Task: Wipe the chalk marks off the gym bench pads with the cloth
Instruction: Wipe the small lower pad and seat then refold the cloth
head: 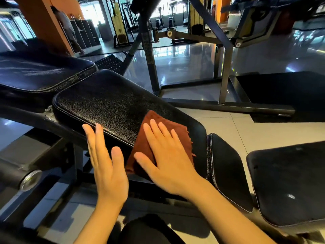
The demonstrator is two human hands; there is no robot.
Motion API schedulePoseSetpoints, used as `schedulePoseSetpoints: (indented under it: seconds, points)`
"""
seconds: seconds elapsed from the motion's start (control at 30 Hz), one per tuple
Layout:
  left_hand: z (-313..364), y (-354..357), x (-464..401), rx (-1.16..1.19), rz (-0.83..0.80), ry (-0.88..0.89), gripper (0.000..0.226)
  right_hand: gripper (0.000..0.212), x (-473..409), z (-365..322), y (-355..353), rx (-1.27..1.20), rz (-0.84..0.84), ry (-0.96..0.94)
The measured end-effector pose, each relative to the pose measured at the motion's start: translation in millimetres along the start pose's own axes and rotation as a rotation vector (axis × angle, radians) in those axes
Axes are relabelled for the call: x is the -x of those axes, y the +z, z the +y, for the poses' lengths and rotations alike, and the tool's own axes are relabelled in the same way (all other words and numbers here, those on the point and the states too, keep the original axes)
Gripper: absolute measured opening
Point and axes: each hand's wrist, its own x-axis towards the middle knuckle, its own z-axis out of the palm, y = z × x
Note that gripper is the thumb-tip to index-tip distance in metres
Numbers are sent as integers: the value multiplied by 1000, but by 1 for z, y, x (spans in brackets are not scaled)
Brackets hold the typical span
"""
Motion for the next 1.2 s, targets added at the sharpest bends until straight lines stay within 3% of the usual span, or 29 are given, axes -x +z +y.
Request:
schedulePoseSetpoints:
  seconds: [0.13,0.3,0.37,0.5,0.63,0.67,0.73,0.83,0.93,1.0,1.1,1.2]
  points:
    - [0,-9,-1,96,100,-77,52,77,1,21,-6,0,10,-16]
    - [-6,-8,-3,61,103,-181,57,79,50,82,-8,-71,-2,329]
    - [-7,-7,-3,82,82,-195,57,83,43,80,-13,-65,-15,371]
    - [-9,-12,-1,92,62,-194,51,90,-21,15,-9,19,4,163]
    - [-7,-22,-7,364,104,-315,38,75,-104,-69,0,-6,8,-131]
    - [-6,-26,-9,397,139,-343,29,72,-118,-80,-2,-24,-4,-169]
    - [-3,-38,-15,349,183,-313,36,70,-132,-78,-7,-58,-12,-199]
    - [-2,-63,-35,203,197,-266,50,72,-115,-33,-10,-55,-12,-66]
    - [-10,-74,-61,127,131,-237,51,85,-77,38,-17,25,-17,253]
    - [-15,-81,-72,110,77,-211,47,80,-56,63,-19,31,-17,410]
    - [-20,-84,-74,54,51,-173,42,67,-58,56,-12,70,43,457]
    - [-21,-87,-75,43,9,-137,36,68,-106,25,-9,56,61,383]
